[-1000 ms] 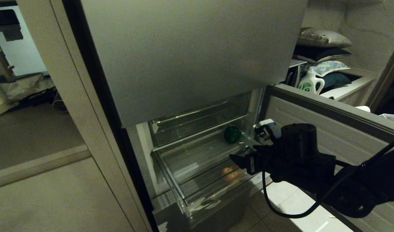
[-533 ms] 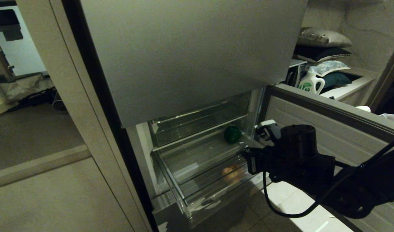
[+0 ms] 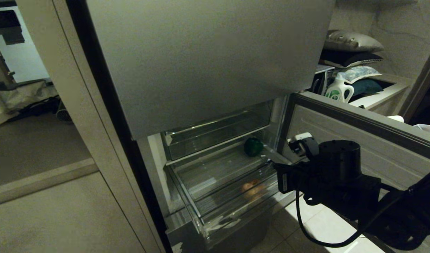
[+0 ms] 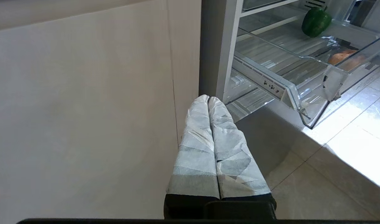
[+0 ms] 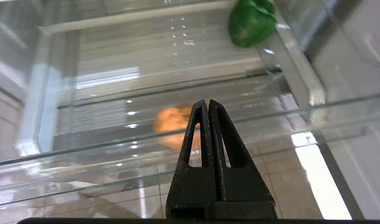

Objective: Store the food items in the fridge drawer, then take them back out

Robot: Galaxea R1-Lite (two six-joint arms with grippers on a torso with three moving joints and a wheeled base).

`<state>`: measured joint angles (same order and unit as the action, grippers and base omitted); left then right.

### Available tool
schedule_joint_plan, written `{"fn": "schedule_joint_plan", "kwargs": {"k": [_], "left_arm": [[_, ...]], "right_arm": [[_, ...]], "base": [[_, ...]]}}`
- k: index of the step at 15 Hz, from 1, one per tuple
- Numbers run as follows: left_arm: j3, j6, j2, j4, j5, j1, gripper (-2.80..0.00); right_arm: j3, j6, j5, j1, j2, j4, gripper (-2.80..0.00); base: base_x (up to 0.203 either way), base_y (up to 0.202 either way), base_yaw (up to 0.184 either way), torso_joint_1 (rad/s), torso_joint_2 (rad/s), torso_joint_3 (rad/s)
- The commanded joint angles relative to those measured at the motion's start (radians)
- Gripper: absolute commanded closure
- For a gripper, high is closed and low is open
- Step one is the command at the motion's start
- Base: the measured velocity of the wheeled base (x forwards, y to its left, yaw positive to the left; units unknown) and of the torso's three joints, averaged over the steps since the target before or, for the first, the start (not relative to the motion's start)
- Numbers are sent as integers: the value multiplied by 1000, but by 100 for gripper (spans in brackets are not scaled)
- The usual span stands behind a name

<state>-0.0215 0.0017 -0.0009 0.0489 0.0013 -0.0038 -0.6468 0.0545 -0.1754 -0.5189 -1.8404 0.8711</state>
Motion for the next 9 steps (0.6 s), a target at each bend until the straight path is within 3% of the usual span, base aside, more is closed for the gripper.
{"fn": "schedule_joint_plan", "kwargs": {"k": [1, 6, 9], "left_arm": [[0, 0, 1, 0, 0, 0, 0], [0, 0, 1, 0, 0, -1, 0], [0, 1, 1, 0, 0, 1, 0]], "right_arm": [[4, 2, -1, 19, 3, 6, 0], [19, 8, 4, 43, -6, 6, 0], [42, 8, 8, 59, -6, 6, 0]], "base": [[-1, 48, -3, 4, -4, 4], [0, 156, 2, 2, 5, 4], [0, 24, 0, 2, -1, 1]]}}
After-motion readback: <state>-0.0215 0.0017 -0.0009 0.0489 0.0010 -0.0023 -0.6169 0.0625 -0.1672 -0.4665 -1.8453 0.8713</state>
